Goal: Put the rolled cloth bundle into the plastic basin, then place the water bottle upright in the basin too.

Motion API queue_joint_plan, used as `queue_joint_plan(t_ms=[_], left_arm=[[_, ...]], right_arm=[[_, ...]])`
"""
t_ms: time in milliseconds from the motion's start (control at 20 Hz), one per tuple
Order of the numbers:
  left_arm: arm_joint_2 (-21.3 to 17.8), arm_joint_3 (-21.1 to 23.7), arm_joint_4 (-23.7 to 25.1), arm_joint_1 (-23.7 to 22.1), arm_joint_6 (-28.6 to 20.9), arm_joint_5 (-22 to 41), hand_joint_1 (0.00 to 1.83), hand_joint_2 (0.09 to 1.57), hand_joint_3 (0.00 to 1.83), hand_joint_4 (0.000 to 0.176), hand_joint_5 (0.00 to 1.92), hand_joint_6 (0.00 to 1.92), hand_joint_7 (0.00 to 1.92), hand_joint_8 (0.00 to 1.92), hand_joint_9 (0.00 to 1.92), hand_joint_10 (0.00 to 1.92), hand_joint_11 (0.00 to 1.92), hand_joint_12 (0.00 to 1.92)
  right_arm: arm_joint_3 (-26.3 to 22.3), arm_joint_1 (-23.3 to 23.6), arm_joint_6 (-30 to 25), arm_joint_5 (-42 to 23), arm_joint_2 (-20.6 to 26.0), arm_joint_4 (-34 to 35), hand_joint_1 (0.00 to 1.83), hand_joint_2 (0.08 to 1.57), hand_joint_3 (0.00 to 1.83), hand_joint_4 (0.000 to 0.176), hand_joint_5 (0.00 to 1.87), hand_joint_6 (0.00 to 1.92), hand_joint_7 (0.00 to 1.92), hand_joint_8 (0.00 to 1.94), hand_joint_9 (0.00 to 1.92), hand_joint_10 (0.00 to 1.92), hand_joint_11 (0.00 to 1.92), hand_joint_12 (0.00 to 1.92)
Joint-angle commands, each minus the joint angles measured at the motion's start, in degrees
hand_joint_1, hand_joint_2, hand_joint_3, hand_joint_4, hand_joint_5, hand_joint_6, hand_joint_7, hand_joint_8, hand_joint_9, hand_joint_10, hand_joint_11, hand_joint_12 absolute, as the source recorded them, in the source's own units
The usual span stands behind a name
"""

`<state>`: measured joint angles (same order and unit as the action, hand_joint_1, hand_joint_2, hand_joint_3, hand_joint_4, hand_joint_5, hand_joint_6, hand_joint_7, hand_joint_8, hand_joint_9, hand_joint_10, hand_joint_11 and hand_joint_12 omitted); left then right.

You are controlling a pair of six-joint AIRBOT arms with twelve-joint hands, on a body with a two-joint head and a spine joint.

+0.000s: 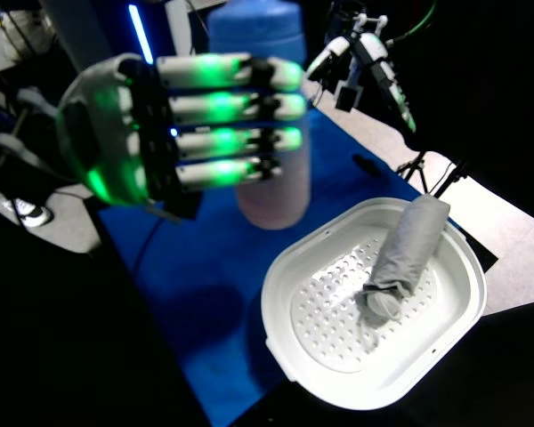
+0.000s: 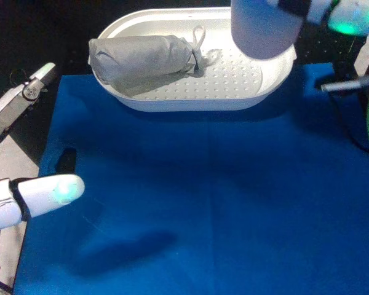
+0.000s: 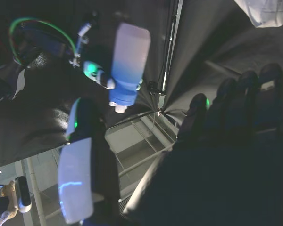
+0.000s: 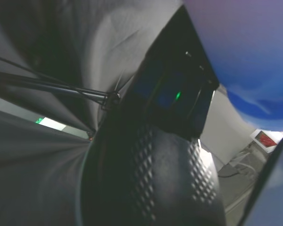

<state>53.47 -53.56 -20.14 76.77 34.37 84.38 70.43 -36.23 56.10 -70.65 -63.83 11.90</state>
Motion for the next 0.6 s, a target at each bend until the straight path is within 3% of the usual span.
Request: queue_joint_plan(t_ms=[0, 50, 200, 350, 500, 550], left_arm=[[0.26, -0.39, 0.58, -0.41, -0.89, 7.66, 0.53, 0.80, 0.00, 0.176, 0.00, 0.00, 0.00, 0.00, 0.00, 0.00, 0.00, 0.00], [0.29, -0.50, 0.63, -0.41, -1.04, 7.71, 0.54, 0.80, 0.00, 0.176, 0.00, 0.00, 0.00, 0.00, 0.00, 0.00, 0.00, 0.00], [0.33, -0.74, 0.88, -0.41, -1.27, 7.73, 0.55, 0.80, 0.00, 0.176, 0.00, 0.00, 0.01, 0.00, 0.00, 0.00, 0.00, 0.00], [0.53, -1.03, 1.16, -0.44, -1.71, 7.68, 0.56, 0.82, 0.01, 0.176, 0.00, 0.00, 0.01, 0.00, 0.00, 0.00, 0.00, 0.00], [0.85, -1.58, 1.73, -0.46, -2.38, 7.60, 0.57, 0.81, 0.00, 0.176, 0.01, 0.00, 0.00, 0.00, 0.00, 0.00, 0.00, 0.00], [1.06, -1.80, 1.84, -0.47, -2.72, 7.70, 0.57, 0.81, 0.00, 0.176, 0.01, 0.00, 0.00, 0.00, 0.00, 0.00, 0.00, 0.00]], right_arm=[[1.04, 1.73, -1.14, -5.63, -0.60, 1.04, 1.25, 1.16, 0.00, 0.000, 0.83, 1.03, 0.99, 1.23, 1.00, 1.31, 0.95, 1.69], [2.66, 2.65, -1.14, -3.68, -1.68, 1.54, 1.24, 1.17, 0.00, 0.000, 0.81, 1.04, 0.95, 1.32, 0.96, 1.44, 0.89, 1.80], [7.87, 5.40, -1.14, 3.30, -4.98, 2.85, 1.25, 1.15, 0.00, 0.000, 0.89, 0.95, 0.98, 1.27, 0.95, 1.46, 0.89, 1.79], [13.02, 6.05, -1.15, 7.93, -8.79, 5.84, 1.23, 1.16, 0.00, 0.000, 0.86, 1.00, 0.95, 1.29, 0.98, 1.52, 0.95, 1.84], [17.81, 6.07, -1.16, 9.92, -12.52, 9.21, 1.23, 1.17, 0.00, 0.000, 0.82, 1.05, 0.94, 1.30, 0.98, 1.41, 0.95, 1.72], [19.06, 6.07, -1.17, 10.49, -13.46, 9.91, 1.14, 1.19, 0.00, 0.000, 0.82, 1.18, 0.89, 1.23, 0.96, 1.46, 0.93, 1.75]])
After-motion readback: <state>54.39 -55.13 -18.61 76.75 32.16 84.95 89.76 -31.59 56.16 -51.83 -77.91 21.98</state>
